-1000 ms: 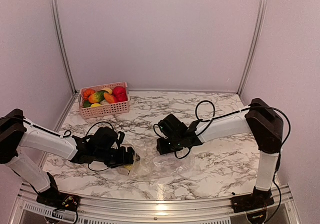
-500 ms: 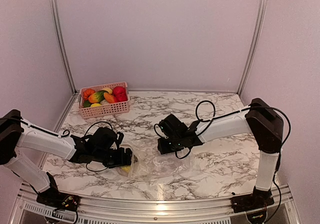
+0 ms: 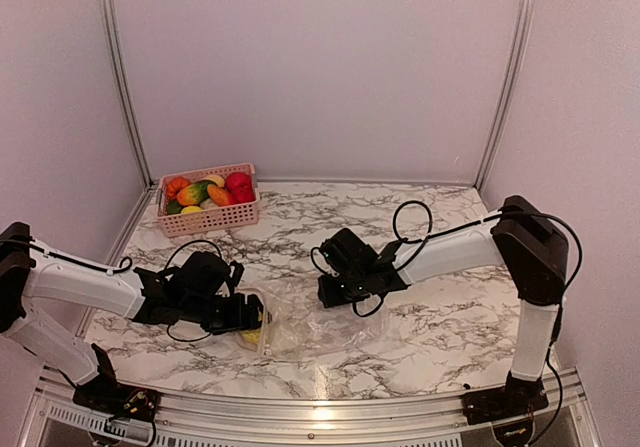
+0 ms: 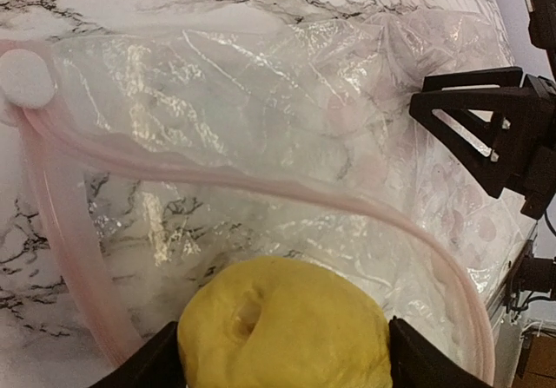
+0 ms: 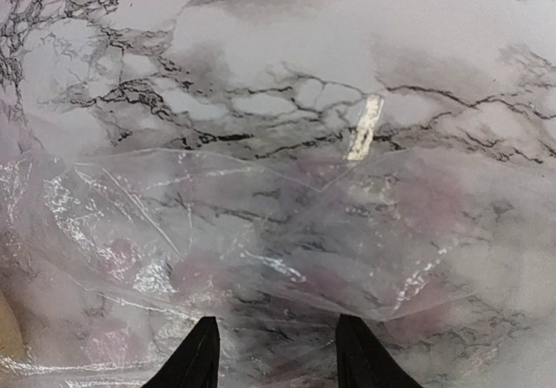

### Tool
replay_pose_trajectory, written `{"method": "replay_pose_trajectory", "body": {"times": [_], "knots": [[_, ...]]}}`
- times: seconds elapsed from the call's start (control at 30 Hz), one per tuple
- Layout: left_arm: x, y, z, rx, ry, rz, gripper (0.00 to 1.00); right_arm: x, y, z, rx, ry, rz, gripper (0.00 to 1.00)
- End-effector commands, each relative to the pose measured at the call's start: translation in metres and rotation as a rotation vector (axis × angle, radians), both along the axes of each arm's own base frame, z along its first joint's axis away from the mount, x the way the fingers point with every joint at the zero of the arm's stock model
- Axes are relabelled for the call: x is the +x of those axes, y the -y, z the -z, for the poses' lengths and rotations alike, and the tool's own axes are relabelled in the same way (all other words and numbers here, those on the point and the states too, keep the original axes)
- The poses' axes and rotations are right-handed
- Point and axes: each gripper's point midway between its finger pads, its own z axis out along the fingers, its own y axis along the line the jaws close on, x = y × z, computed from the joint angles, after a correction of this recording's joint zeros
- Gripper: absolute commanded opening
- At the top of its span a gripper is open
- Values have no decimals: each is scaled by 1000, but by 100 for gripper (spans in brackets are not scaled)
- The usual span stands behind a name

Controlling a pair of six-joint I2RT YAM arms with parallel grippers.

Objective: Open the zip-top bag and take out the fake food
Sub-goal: Pick up the fake fruit from the zipper food storage bag, then place the fake fruit in the bin.

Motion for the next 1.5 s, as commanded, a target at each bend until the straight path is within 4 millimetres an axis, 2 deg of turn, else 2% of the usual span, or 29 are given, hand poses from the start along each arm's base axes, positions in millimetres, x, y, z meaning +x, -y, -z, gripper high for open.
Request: {"method": "replay_pose_trajectory", "body": {"times": [0.0,0.13,0.4,0.63,0.83,0.93,1.07,1.27,1.47], "knots": [[-5,-11,7,58,-7,2,76,4,12,-3,-23,7,27,45],[-6,-13,10,66,-12,1,69,3,13,-2,-25,6,28,45],[-4,-19,1,75,8,-19,57,3,16,3,-31,0,34,44],[-2,-24,-17,37,44,-51,55,4,17,4,-33,1,36,44],[7,-48,-30,86,99,-156,54,3,17,2,-28,-1,34,44],[11,-59,-46,88,138,-207,54,4,16,-2,-21,4,31,44],[19,-66,-75,62,204,-251,54,6,11,-19,3,26,19,44],[37,-75,-118,71,306,-293,54,7,-3,-59,50,82,-16,46],[72,-83,-156,62,377,-335,55,0,-16,-110,106,157,-49,57]]}}
